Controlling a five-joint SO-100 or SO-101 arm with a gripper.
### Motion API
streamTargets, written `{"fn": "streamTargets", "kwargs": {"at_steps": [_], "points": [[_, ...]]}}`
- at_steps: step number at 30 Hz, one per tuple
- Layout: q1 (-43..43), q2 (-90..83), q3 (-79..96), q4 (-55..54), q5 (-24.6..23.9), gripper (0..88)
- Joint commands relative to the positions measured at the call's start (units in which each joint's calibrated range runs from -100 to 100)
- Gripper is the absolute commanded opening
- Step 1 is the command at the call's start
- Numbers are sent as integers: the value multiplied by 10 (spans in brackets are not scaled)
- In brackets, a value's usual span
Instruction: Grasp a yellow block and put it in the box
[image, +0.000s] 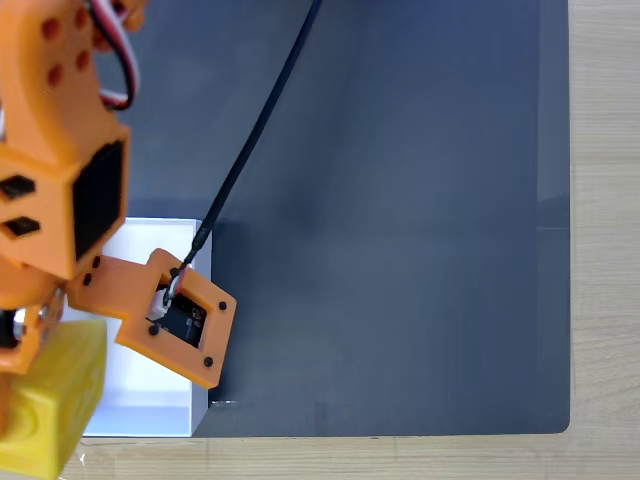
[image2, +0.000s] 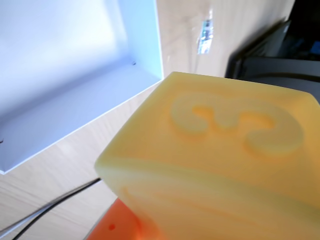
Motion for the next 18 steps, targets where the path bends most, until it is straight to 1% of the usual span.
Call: {"fn": "streamTargets", "kwargs": {"at_steps": [1,18], "points": [[11,11,-34,-12,17,222],[0,124,-35,-11,19,227]]}}
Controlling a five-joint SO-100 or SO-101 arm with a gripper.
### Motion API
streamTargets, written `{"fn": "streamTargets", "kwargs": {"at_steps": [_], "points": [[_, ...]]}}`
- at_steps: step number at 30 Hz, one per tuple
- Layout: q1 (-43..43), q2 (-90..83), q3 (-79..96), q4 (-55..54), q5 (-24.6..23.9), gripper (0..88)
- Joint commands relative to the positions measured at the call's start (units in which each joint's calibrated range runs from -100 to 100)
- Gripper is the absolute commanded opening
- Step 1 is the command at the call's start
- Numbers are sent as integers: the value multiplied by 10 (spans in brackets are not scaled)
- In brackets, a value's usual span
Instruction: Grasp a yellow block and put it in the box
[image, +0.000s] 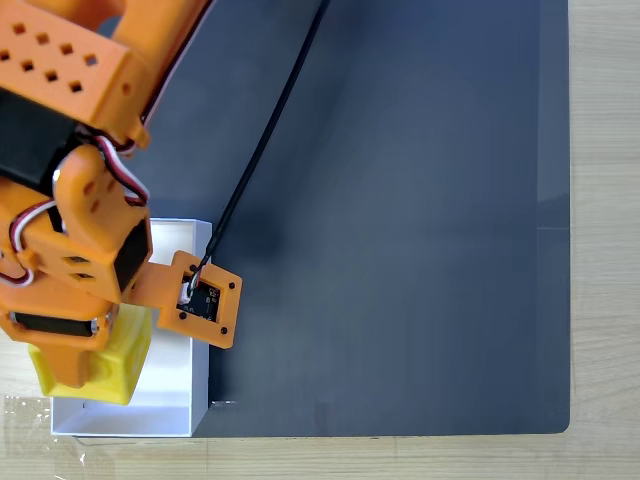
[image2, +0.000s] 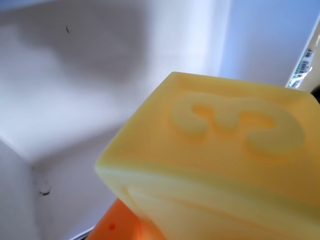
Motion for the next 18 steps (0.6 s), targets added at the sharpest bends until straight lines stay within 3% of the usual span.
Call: {"fn": "streamTargets", "kwargs": {"at_steps": [1,12,18], "points": [[-8,-5,-35,-7,2,232],[-18,1,-34,-2,2,442],[-18,-7,-38,-2,2,455]]}}
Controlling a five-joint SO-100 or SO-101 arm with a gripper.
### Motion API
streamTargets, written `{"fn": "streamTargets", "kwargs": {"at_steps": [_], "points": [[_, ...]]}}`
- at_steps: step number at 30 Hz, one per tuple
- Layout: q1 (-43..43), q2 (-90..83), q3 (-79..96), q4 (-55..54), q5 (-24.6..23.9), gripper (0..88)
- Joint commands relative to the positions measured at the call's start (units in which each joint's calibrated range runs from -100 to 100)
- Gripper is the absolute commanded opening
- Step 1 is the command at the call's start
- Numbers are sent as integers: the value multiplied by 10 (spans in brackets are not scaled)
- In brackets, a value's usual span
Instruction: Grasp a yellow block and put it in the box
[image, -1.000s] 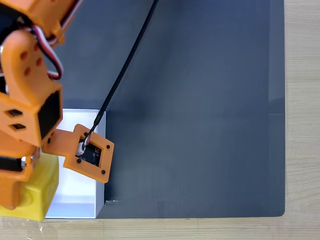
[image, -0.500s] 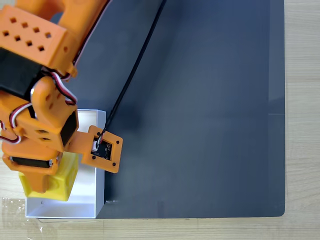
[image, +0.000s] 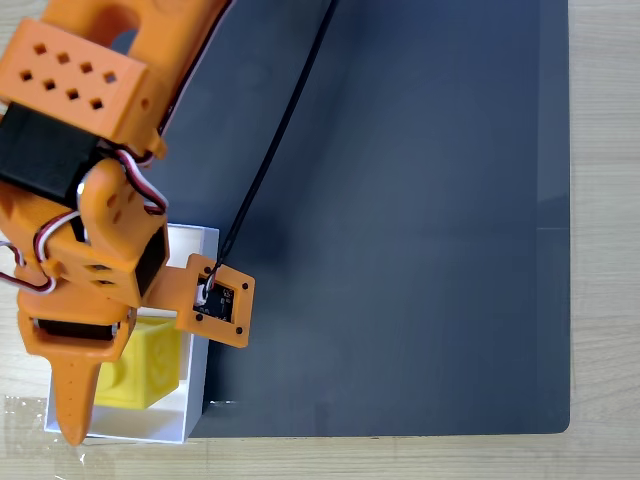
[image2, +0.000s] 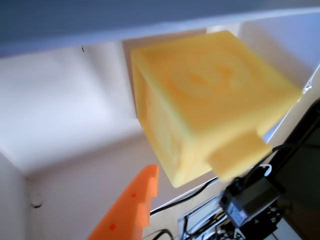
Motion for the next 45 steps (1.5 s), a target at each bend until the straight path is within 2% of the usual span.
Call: {"fn": "streamTargets", "kwargs": {"at_steps": [1,5,8,11,15,25,38,45], "points": [[-3,-25,-40,-2,1,455],[-19,-86,-29,1,-3,432],[-39,-145,-7,21,-4,361],[-64,-223,42,49,-12,228],[-98,-355,158,80,-57,10],[-206,-744,542,131,-67,28],[-258,-1192,1145,123,-67,35],[-252,-1439,1339,119,-66,29]]}}
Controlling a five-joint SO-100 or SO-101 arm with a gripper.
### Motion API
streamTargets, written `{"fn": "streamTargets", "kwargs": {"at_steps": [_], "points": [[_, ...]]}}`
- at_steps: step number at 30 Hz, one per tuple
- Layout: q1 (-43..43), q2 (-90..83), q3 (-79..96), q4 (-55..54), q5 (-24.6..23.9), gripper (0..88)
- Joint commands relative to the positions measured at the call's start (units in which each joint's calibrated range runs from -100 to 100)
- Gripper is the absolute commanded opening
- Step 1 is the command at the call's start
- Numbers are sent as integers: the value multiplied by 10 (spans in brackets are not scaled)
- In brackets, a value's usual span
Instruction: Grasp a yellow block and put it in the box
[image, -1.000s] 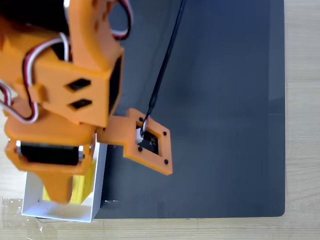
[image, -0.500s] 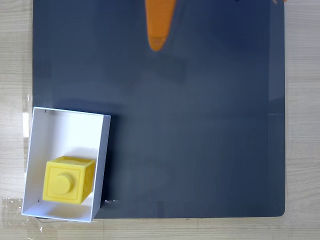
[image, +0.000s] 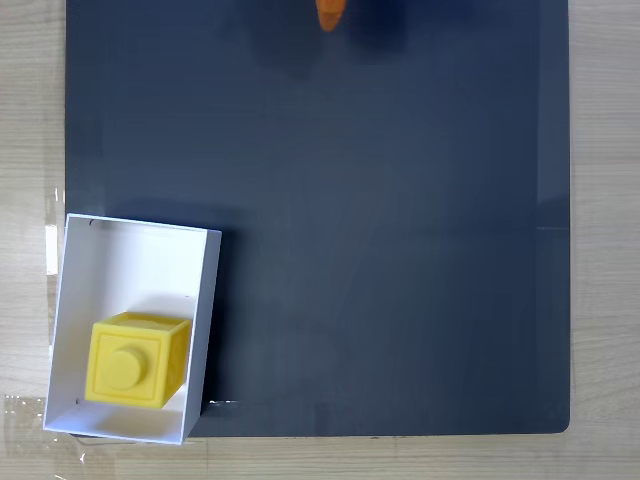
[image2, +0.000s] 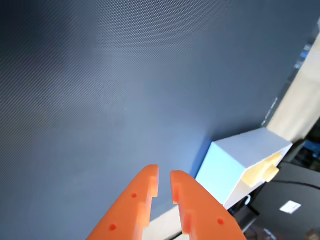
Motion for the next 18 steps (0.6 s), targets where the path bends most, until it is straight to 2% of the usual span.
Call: {"fn": "streamTargets", "kwargs": {"at_steps": [1,8,18], "points": [[5,-56,62,-7,-2,29],[6,-52,131,-27,-3,29],[1,-52,127,-28,-3,29]]}}
